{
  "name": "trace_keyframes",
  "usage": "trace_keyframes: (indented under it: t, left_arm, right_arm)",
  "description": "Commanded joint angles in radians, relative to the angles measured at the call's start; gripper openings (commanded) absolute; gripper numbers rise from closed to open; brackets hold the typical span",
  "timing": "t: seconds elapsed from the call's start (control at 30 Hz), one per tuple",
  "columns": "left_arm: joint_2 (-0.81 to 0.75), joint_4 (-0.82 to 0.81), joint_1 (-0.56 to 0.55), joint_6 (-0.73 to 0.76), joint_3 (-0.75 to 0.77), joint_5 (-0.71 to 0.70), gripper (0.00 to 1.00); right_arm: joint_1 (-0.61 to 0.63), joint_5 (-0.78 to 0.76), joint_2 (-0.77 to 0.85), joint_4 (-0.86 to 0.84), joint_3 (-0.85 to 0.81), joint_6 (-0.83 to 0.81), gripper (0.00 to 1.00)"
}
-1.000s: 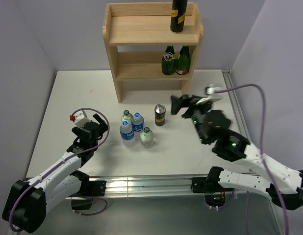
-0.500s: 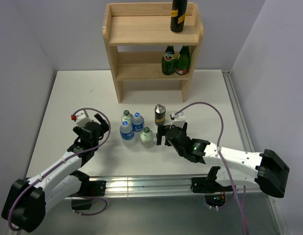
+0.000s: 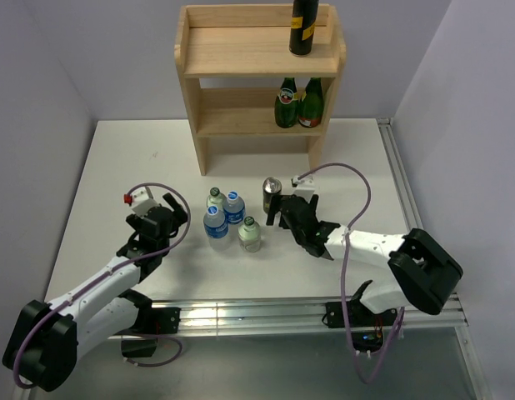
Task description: Place and organize the beverage onto the shelf
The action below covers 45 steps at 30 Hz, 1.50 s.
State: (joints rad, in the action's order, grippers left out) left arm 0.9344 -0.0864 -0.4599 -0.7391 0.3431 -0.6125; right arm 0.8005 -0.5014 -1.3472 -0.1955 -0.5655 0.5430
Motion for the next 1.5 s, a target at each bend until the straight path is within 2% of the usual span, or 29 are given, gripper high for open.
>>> trace_keyframes:
  t: [0.0, 0.47, 0.63, 0.73, 0.83, 0.87, 0.93, 0.97, 1.1, 1.17, 1.23, 1.33, 1.37, 1.43, 1.47]
  left_arm:
    - [0.010, -0.019, -0.008, 0.018, 0.046, -0.030, 0.99]
    - [0.018, -0.021, -0.017, 0.020, 0.051, -0.041, 0.99]
    - [0.011, -0.021, -0.019, 0.020, 0.048, -0.044, 0.99]
    - [0.012, -0.021, -0.020, 0.021, 0.048, -0.046, 0.99]
    - [0.017, -0.021, -0.020, 0.020, 0.051, -0.044, 0.99]
    - [0.018, -0.019, -0.022, 0.021, 0.053, -0.046, 0.99]
    - [0.020, -0.018, -0.022, 0.020, 0.053, -0.047, 0.99]
    - [0.020, -0.019, -0.022, 0.020, 0.053, -0.046, 0.99]
    - [0.020, -0.021, -0.023, 0.021, 0.053, -0.047, 0.99]
    - [0.021, -0.021, -0.023, 0.020, 0.053, -0.049, 0.99]
    - [0.023, -0.019, -0.025, 0.020, 0.054, -0.049, 0.99]
    - [0.021, -0.019, -0.026, 0.020, 0.053, -0.049, 0.99]
    - [0.020, -0.019, -0.026, 0.020, 0.054, -0.049, 0.99]
    - [0.015, -0.019, -0.025, 0.020, 0.050, -0.047, 0.99]
    - [0.014, -0.018, -0.025, 0.020, 0.050, -0.050, 0.99]
  right_arm:
    - [-0.041, 0.001, -0.047, -0.137, -0.063, -0.035, 1.00]
    - [-0.052, -0.006, -0.312, -0.228, -0.231, -0.084, 1.00]
    - [-0.052, -0.037, -0.360, -0.254, -0.246, -0.103, 0.95]
    - [-0.052, -0.068, -0.380, -0.274, -0.244, -0.109, 0.84]
    - [-0.052, -0.075, -0.385, -0.282, -0.246, -0.121, 0.60]
    - [-0.052, -0.075, -0.382, -0.280, -0.246, -0.127, 0.42]
    - [-0.052, -0.081, -0.365, -0.262, -0.252, -0.129, 0.30]
    - [-0.050, -0.085, -0.356, -0.236, -0.261, -0.135, 0.22]
    - [-0.038, -0.114, -0.250, -0.086, -0.330, -0.152, 0.10]
    - [-0.029, -0.135, -0.172, 0.066, -0.445, -0.170, 0.00]
    - [-0.023, -0.131, -0.110, 0.161, -0.538, -0.195, 0.00]
    - [-0.020, -0.108, -0.076, 0.324, -0.761, -0.256, 0.00]
    - [-0.021, -0.095, -0.079, 0.405, -0.895, -0.291, 0.00]
    - [-0.023, -0.078, -0.122, 0.494, -1.047, -0.324, 0.00]
    - [-0.021, -0.080, -0.144, 0.575, -1.205, -0.360, 0.00]
